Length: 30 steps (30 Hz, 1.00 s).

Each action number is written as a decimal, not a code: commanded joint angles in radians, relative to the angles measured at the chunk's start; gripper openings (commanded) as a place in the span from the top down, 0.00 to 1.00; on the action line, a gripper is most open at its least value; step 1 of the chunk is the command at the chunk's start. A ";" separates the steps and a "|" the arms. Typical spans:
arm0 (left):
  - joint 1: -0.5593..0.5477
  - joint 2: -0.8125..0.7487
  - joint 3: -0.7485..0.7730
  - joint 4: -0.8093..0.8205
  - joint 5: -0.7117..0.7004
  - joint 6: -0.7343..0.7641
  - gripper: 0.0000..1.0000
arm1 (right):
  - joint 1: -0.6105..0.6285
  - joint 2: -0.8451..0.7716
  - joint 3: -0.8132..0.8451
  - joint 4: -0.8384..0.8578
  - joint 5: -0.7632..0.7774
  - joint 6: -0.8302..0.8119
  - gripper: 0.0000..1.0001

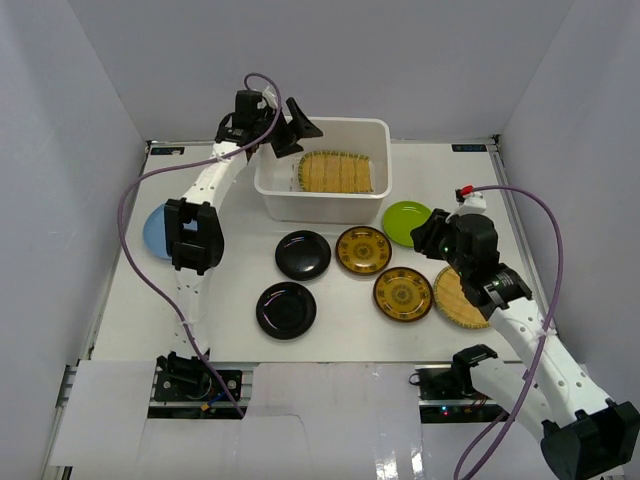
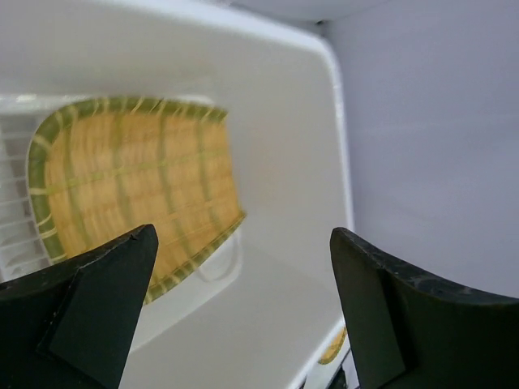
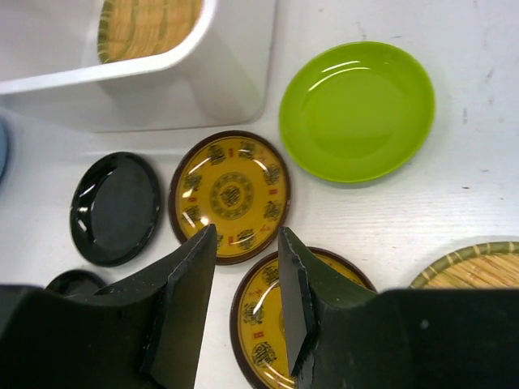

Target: Place the plates into the plastic bin on the countertop

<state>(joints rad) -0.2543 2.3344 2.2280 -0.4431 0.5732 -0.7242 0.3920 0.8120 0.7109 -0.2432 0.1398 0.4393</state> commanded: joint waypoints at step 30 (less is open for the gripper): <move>-0.209 -1.764 -1.441 -0.161 -0.829 0.221 0.02 | -0.795 -0.114 -0.330 -0.133 0.419 0.233 0.19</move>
<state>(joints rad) -0.4099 0.5739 0.8322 -0.5800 -0.1638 -0.5285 -0.3679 0.6945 0.3908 -0.3557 0.4458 0.6861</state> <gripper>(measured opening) 0.979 0.789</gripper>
